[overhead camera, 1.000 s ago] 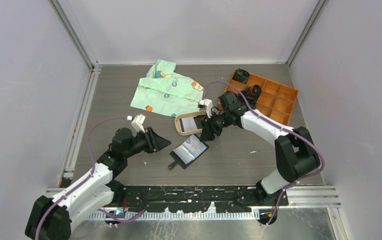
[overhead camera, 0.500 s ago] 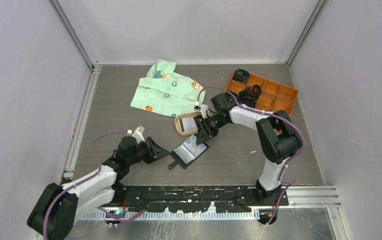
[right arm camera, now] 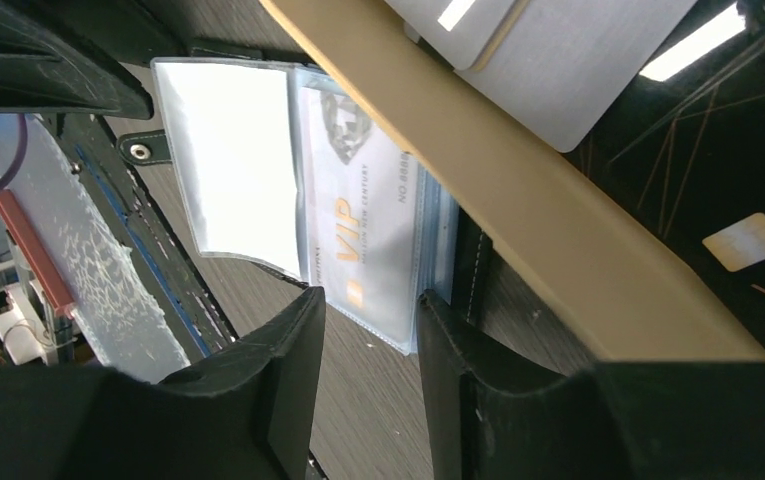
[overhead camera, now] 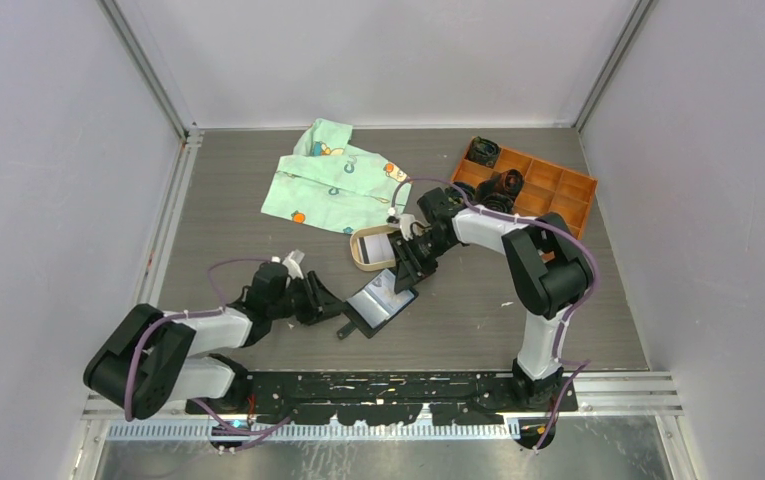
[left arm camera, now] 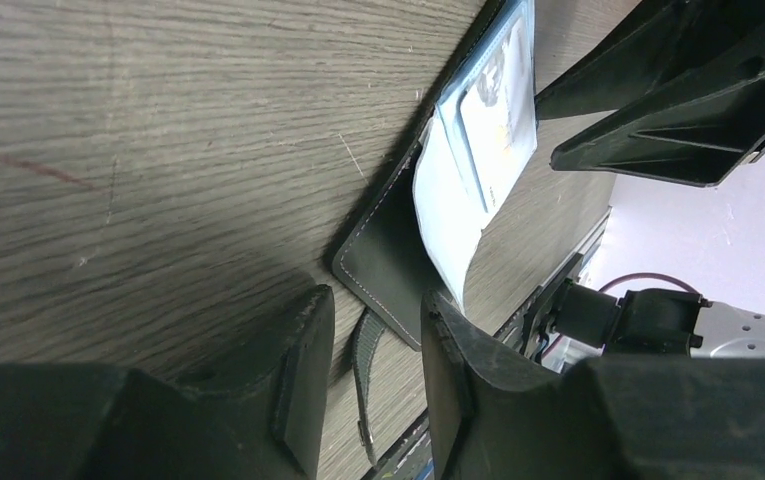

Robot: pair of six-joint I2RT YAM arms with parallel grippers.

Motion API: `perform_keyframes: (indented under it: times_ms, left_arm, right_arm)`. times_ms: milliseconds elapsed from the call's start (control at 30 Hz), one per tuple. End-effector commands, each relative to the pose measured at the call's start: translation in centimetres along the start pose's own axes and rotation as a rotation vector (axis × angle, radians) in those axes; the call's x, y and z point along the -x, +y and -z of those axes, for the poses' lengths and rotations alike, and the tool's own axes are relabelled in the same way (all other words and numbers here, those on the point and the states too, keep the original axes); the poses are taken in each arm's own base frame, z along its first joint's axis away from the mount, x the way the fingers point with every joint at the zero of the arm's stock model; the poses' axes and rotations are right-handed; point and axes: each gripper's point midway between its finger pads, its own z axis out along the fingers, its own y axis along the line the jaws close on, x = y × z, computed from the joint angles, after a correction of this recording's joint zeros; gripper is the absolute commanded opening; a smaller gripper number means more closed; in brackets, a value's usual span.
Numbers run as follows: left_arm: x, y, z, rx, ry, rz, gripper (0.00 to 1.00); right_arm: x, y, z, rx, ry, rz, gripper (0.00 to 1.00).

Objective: Put the credit cards into the card holder
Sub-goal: Turn over the card slot in the card holder.

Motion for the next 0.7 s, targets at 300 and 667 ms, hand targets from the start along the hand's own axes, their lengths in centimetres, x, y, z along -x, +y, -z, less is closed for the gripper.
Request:
perform_keyframes:
  times_ms: [300, 667]
  left_arm:
    - [1.6, -1.8, -1.6, -0.028, 0.019, -0.089, 0.33]
    - [2.2, -2.0, -2.6, -0.023, 0.03, -0.102, 0.3]
  right_arm:
    - [0.8, 1.9, 0.3, 0.07, 0.018, 0.008, 0.44]
    - [2.2, 5.1, 0.9, 0.226, -0.053, -0.055, 0.38]
